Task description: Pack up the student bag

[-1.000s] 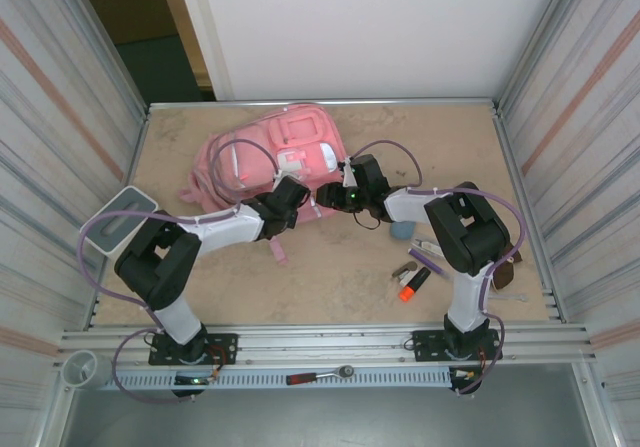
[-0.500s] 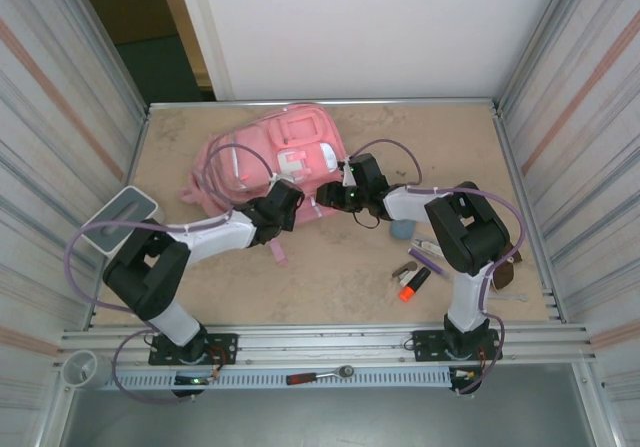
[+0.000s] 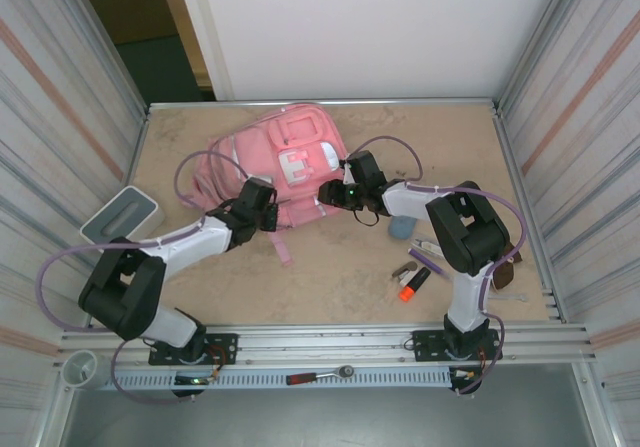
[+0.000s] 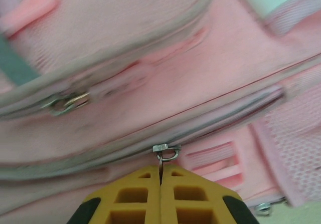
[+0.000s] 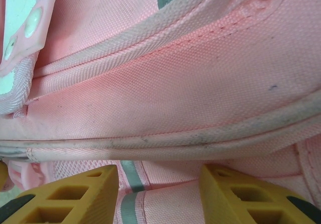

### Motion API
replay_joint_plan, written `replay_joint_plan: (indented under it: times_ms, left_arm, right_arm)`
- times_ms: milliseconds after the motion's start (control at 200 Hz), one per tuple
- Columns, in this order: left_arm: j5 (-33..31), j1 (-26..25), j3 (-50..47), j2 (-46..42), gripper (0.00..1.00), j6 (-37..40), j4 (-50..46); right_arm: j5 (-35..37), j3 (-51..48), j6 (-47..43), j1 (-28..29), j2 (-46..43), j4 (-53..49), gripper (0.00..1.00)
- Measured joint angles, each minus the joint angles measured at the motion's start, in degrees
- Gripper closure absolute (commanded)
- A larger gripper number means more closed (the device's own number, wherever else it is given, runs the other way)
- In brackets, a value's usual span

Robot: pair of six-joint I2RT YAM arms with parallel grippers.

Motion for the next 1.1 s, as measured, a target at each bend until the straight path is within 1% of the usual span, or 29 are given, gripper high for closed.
replay_joint_plan:
  times_ms: [135, 235, 401, 501, 531, 626, 746, 867, 967, 1017, 1062, 1097]
  left_arm:
    - [1.03, 5.38, -3.91, -3.87, 1.00, 0.00, -0.02]
    - [2.80, 7.19, -4.85, -6.01, 1.00, 0.00, -0.07]
    - [7.04, 7.04, -5.46, -7.89, 1.00, -0.68, 0.02]
    - [8.76, 6.64, -5.68, -8.24, 1.00, -1.09, 0.04]
    - [9.16, 6.36, -5.68, -8.28, 1.00, -1.25, 0.04]
    - [10.27, 5.22, -5.68, -8.39, 1.00, -1.75, 0.04]
    - [11.21, 4.09, -5.68, -8.39, 1.00, -1.97, 0.07]
    - [11.58, 3.19, -5.68, -8.39, 1.00, -1.97, 0.04]
    - [11.54, 1.90, -5.68, -8.39, 1.00, -1.95, 0.02]
    - [11.52, 1.22, -5.68, -8.39, 1.00, -1.95, 0.02]
    - [11.50, 0.74, -5.68, -8.41, 1.00, -1.95, -0.02]
    - [11.43, 0.48, -5.68, -8.52, 1.00, -1.95, -0.07]
  right_arm:
    - [-0.09, 0.72, -1.36, -0.02, 0.00, -1.49, 0.53]
    - [-0.50, 1.40, -3.13, -0.17, -0.02, -2.86, 0.52]
    - [-0.74, 1.40, -5.51, -1.11, -2.82, -6.82, 0.48]
    - [-0.85, -0.74, -5.07, -1.40, -7.52, -8.31, 0.40]
    - [-0.96, -1.75, -4.42, -1.31, -9.05, -8.39, 0.37]
    - [-1.84, -6.29, -0.72, -0.68, -13.14, -6.91, 0.31]
    - [-1.79, -11.32, 4.35, 1.20, -13.55, -4.04, 0.27]
    - [-1.79, -12.55, 9.84, 3.93, -10.99, -0.70, 0.26]
    - [-1.97, -11.72, 12.76, 4.90, -8.02, 3.13, 0.28]
    - [-1.77, -10.69, 13.55, 4.85, -6.54, 4.11, 0.30]
    - [-1.75, -9.51, 14.14, 4.68, -5.20, 4.90, 0.35]
    - [-1.57, -8.57, 14.51, 4.39, -4.26, 5.42, 0.41]
